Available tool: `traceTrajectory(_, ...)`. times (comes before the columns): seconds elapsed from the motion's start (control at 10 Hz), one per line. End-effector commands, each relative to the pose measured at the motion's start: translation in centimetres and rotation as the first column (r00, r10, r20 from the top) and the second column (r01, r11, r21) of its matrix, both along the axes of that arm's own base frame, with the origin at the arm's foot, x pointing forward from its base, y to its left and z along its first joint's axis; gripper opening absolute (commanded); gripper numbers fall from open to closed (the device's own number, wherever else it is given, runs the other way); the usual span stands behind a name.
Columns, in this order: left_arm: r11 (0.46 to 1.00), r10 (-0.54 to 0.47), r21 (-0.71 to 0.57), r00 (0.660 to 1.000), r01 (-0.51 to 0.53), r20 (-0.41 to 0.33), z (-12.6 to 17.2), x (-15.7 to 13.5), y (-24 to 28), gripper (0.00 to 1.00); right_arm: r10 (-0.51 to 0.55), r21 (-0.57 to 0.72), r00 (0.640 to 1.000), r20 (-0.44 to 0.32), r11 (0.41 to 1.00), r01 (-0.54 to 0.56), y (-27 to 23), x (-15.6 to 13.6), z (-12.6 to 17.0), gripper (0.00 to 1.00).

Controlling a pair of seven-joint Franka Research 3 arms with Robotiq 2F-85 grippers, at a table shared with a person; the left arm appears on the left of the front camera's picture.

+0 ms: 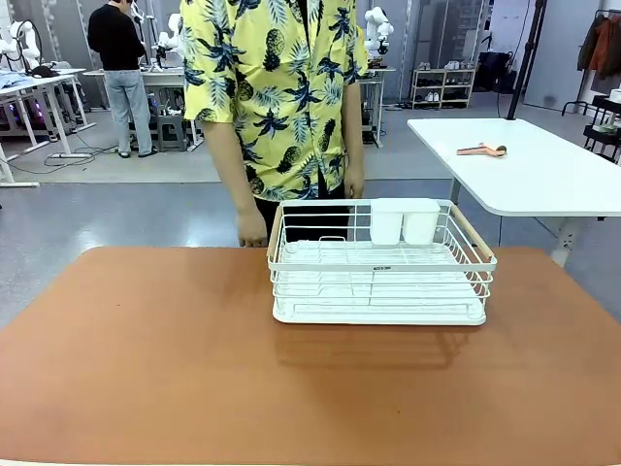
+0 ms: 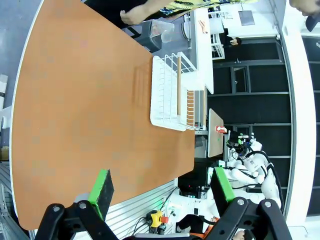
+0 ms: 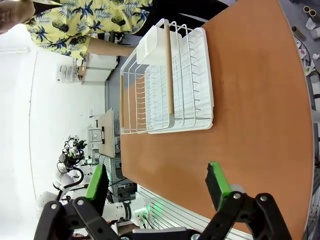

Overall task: Clean the table.
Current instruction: Pick up the Lint Roller when the human hands it over.

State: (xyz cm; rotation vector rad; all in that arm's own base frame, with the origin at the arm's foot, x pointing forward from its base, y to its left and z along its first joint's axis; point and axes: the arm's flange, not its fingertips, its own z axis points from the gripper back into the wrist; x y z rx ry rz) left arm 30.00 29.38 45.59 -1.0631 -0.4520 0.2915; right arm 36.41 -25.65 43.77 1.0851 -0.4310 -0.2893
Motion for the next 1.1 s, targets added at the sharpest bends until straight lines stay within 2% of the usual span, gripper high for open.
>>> traceTrajectory(0.0, 1.000, -0.006, -0.012, 0.999, 0.006, 0.033, 0.12, -0.29, 0.06, 1.00, 0.002, 0.012, 1.000, 0.019, 1.000, -0.002, -0.03, 0.05, 0.11, 1.00)
traceTrajectory(1.0, 1.000, -0.006, -0.012, 0.999, 0.006, 0.033, 0.12, -0.29, 0.06, 1.00, 0.002, 0.012, 1.000, 0.019, 1.000, -0.002, -0.03, 0.05, 0.11, 1.00)
